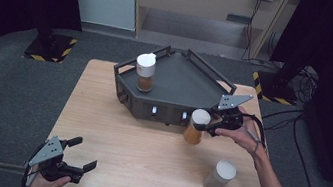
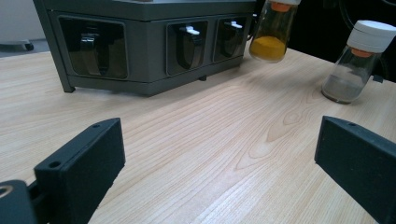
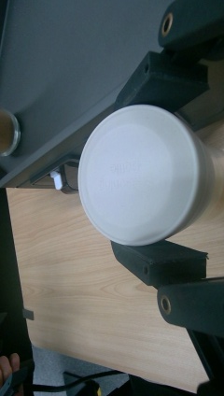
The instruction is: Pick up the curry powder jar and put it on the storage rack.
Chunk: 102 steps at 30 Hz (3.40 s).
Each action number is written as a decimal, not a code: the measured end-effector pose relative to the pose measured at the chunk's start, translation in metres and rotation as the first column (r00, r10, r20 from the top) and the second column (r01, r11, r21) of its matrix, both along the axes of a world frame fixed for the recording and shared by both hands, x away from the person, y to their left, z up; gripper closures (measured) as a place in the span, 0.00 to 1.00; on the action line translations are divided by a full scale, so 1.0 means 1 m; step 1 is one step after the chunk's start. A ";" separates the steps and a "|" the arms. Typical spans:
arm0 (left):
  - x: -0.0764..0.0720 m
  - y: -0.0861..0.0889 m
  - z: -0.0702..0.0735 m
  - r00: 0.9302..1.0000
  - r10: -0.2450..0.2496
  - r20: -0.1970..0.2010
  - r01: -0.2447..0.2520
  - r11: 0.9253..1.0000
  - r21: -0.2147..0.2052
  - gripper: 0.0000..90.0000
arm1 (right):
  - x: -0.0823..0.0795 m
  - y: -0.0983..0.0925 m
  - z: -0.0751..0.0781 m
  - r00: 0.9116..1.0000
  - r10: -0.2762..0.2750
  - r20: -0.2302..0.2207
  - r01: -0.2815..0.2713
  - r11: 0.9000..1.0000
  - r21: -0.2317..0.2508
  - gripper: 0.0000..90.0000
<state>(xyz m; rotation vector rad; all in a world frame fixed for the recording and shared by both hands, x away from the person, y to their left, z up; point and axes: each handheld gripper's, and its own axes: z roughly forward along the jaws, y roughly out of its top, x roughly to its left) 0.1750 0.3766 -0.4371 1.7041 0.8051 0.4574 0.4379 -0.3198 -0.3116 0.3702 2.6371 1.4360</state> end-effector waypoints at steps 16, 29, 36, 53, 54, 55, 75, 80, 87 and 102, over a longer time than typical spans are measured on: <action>-0.001 0.000 0.000 1.000 0.005 -0.001 -0.005 1.000 0.000 0.01 | 0.000 0.001 0.039 1.000 -0.021 0.010 0.021 1.000 -0.007 0.38; -0.001 0.001 0.000 1.000 0.007 -0.001 -0.007 1.000 -0.002 0.01 | 0.003 0.003 0.071 0.997 -0.076 0.026 0.076 0.997 0.010 0.38; 0.000 0.001 0.000 1.000 0.006 -0.002 -0.006 1.000 -0.001 0.01 | 0.006 0.008 0.086 0.992 -0.124 0.024 0.123 0.992 0.025 0.38; 0.000 0.002 0.000 1.000 0.006 -0.006 -0.006 1.000 -0.002 0.01 | 0.021 0.030 0.094 0.978 -0.207 0.027 0.206 0.978 0.037 0.38; 0.000 0.002 0.000 1.000 0.006 -0.006 -0.006 1.000 -0.001 0.01 | 0.022 0.033 0.095 0.977 -0.210 0.028 0.209 0.977 0.031 0.38; 0.000 0.002 0.000 1.000 0.006 -0.006 -0.006 1.000 -0.002 0.01 | 0.023 0.035 0.095 0.977 -0.213 0.030 0.213 0.977 0.029 0.38; 0.000 0.003 -0.001 1.000 0.006 -0.006 -0.006 1.000 -0.006 0.01 | 0.039 0.074 0.088 0.958 -0.285 0.032 0.285 0.958 0.017 0.38; 0.000 0.003 0.000 1.000 0.005 -0.005 -0.005 1.000 -0.007 0.01 | 0.043 0.082 0.085 0.955 -0.294 0.029 0.294 0.956 0.015 0.38; -0.001 0.004 -0.001 1.000 0.006 -0.005 -0.006 1.000 -0.010 0.01 | 0.047 0.092 0.084 0.952 -0.304 0.031 0.304 0.953 0.006 0.38; -0.001 0.004 -0.001 1.000 0.005 -0.005 -0.005 1.000 -0.012 0.01 | 0.057 0.104 0.074 0.948 -0.319 0.020 0.319 0.948 0.007 0.38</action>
